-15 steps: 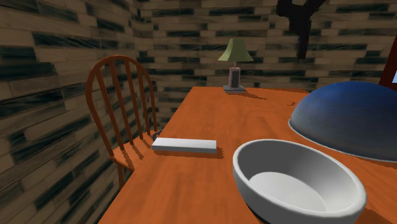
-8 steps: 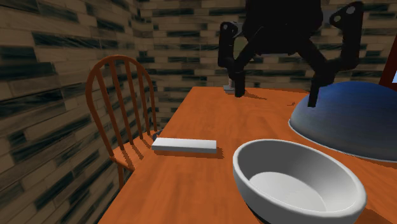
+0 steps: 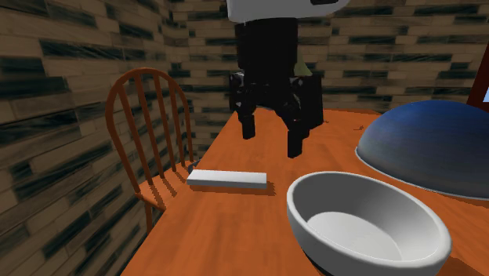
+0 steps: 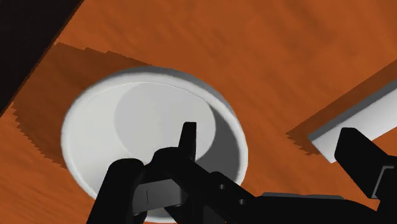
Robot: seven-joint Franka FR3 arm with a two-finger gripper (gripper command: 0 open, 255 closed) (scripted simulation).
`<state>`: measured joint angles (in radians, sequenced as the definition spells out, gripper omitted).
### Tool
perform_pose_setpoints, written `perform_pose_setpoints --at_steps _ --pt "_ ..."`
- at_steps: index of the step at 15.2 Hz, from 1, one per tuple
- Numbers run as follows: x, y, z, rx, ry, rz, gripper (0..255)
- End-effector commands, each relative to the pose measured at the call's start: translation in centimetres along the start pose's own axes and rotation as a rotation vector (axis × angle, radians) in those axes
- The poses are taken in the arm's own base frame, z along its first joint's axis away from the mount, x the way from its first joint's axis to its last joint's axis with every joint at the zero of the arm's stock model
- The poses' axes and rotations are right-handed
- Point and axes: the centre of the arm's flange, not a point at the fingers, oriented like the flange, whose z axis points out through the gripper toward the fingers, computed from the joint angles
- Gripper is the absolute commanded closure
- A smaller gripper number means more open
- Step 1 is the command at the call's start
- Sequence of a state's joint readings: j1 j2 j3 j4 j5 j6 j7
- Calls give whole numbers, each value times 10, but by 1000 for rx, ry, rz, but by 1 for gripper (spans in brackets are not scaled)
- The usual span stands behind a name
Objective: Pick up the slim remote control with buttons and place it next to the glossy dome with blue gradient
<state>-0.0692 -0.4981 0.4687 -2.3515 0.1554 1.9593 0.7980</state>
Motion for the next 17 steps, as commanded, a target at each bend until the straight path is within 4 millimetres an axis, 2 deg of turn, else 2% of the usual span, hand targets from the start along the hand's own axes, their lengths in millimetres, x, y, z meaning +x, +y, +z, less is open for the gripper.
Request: perform_pose_setpoints --at_steps 1,9,17 --pt "0 -25 14 0 -11 68 0" --pt "17 -113 70 -3 -52 317 0" --pt "52 -194 128 -7 -92 566 0"
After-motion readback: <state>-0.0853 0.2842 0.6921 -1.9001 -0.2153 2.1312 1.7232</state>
